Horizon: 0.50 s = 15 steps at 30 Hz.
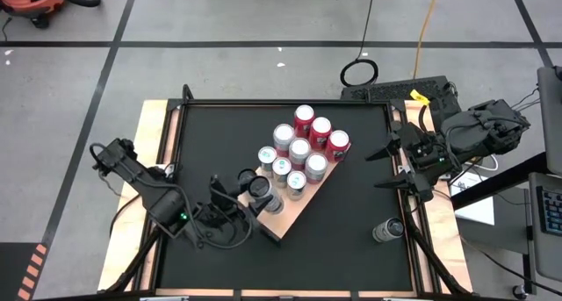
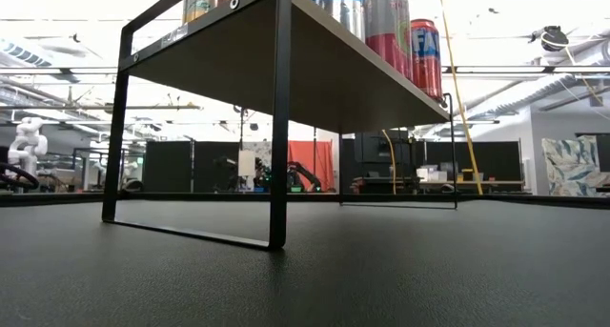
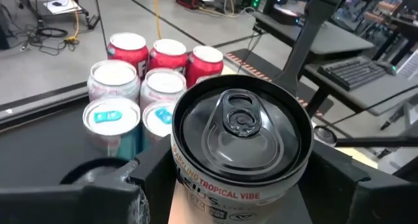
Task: Place canned beverage on shelf
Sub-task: Put the bottom white-yellow soda can on the shelf aligned with the white-yellow soda can
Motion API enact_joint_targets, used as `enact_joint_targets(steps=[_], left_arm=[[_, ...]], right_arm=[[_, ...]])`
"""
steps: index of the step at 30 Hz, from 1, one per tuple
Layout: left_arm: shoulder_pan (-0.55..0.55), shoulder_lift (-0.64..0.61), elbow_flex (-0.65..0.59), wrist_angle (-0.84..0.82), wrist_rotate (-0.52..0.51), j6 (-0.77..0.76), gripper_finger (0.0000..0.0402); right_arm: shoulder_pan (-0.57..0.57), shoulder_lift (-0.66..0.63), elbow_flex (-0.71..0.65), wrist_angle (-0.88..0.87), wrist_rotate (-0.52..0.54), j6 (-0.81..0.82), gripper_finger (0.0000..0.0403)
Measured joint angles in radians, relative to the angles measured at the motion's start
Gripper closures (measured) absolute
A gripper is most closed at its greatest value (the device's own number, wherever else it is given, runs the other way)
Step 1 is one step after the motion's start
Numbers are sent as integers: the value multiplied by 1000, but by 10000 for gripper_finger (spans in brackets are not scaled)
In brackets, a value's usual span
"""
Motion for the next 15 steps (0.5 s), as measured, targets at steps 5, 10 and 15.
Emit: enact_joint_targets(steps=[5,10,15], left_arm=[[0,0,-20,-2,5,1,151],[1,7,-19,-3,47,37,151],[3,29,-19,14,51,47,151]], right_arm=[[0,0,0,0,0,-5,85],[0,0,0,0,0,-7,85],[0,0,0,0,3,-7,85]])
